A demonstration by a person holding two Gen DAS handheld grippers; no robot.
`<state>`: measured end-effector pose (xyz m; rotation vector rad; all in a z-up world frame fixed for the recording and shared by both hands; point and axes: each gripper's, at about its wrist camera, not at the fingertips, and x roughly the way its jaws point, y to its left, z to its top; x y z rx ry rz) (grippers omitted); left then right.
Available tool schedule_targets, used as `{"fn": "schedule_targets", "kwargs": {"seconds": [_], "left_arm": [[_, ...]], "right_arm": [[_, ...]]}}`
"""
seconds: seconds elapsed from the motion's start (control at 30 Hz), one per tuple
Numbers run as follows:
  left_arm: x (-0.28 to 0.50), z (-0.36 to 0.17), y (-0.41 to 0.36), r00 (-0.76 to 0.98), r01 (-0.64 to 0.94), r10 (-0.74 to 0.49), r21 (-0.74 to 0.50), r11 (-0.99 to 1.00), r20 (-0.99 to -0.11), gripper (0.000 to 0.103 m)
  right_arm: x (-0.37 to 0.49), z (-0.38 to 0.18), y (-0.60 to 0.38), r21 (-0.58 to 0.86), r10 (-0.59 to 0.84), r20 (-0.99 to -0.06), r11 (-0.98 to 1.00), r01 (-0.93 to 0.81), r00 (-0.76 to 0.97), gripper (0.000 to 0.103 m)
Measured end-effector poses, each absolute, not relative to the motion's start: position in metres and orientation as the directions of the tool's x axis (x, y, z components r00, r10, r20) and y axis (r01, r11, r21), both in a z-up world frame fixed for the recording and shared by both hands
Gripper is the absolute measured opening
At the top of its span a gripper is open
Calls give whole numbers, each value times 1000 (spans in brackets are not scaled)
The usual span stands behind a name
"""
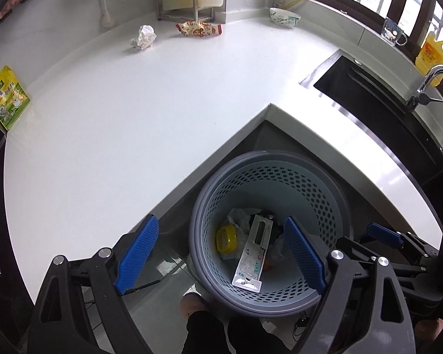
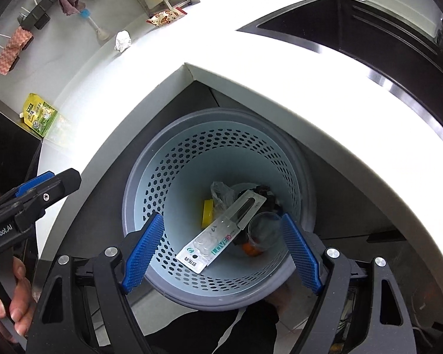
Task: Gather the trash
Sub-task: 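Raise both open tools from the basket toward the tissue and wrapper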
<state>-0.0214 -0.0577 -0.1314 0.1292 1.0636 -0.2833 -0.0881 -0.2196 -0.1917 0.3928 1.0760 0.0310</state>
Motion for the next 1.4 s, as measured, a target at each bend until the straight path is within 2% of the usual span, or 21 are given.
{"fn": "schedule_targets", "kwargs": {"seconds": [0.7, 0.87, 1.07, 1.4], "left_arm": [[-7, -74, -68, 576, 176, -139, -44, 983, -805, 86], [-8, -59, -64, 600, 159, -113, -20, 987, -792, 87], [-4, -47, -53, 621, 134, -99, -19, 991, -778, 89], [53, -39, -23, 643, 131, -96, -14, 991, -759, 91]], "right_arm": [[-40, -110, -272, 293, 211, -763, 955, 36, 612, 78], [-38, -109, -286, 351, 236, -739, 934, 62, 631, 78], [-28, -107, -292, 353, 234, -731, 933, 63, 641, 78], [19, -106, -285, 360, 210, -729, 927, 105, 651, 79]]}}
